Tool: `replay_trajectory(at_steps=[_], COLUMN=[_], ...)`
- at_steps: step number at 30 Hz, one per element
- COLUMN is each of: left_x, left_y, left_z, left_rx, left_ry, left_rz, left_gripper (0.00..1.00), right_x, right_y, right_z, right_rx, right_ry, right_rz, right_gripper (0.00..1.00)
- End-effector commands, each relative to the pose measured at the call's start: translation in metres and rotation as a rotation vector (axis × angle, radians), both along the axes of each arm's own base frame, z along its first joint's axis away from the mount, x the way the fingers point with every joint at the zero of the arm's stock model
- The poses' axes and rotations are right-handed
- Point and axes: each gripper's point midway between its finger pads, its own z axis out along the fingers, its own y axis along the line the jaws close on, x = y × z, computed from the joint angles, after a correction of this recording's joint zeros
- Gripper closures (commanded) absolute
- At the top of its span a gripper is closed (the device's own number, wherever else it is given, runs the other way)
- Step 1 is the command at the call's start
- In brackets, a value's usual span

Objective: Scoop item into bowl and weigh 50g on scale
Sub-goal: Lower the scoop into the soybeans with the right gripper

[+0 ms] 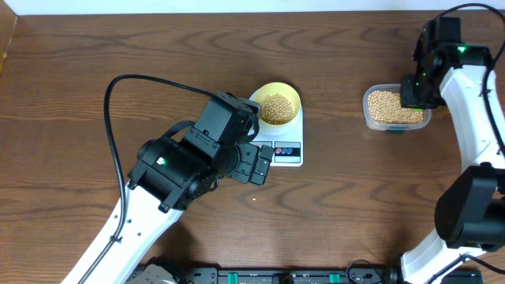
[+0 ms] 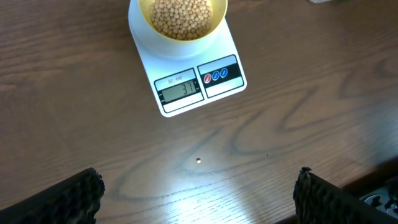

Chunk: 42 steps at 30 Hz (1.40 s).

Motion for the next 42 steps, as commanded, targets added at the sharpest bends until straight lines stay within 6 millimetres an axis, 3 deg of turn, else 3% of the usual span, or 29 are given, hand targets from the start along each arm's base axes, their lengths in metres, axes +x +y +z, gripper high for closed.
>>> replay_trajectory(at_steps=[1, 9, 19, 26, 42], left_x=[0.001, 0.001, 0.001, 0.001, 0.001], left_y=[0.001, 0.001, 0.001, 0.001, 0.001], left_z=[0.009, 0.009, 0.009, 0.009, 0.009], left_rx=[-0.013, -0.013, -0.013, -0.013, -0.013], left_ry=[-0.026, -0.027, -0.026, -0.026, -0.026], left_rz=[-0.001, -0.001, -0.001, -0.001, -0.001], left_gripper=[0.00, 0.00, 0.00, 0.00, 0.00], right_x=[-0.001, 0.001, -0.004, -0.004, -0.001], right_y=[0.014, 0.025, 0.041, 0.058, 0.037], right_z=[-0.014, -0.023, -0.045, -0.044, -0.028], right_rx=[0.009, 0.035, 0.189, 0.344, 0.699], right_ry=[0.002, -0.012, 0.030, 0.030, -0.036], right_rz=[0.017, -0.010, -0.050, -0.041, -0.141], right_gripper=[0.99, 0.99, 0.99, 0.99, 0.99])
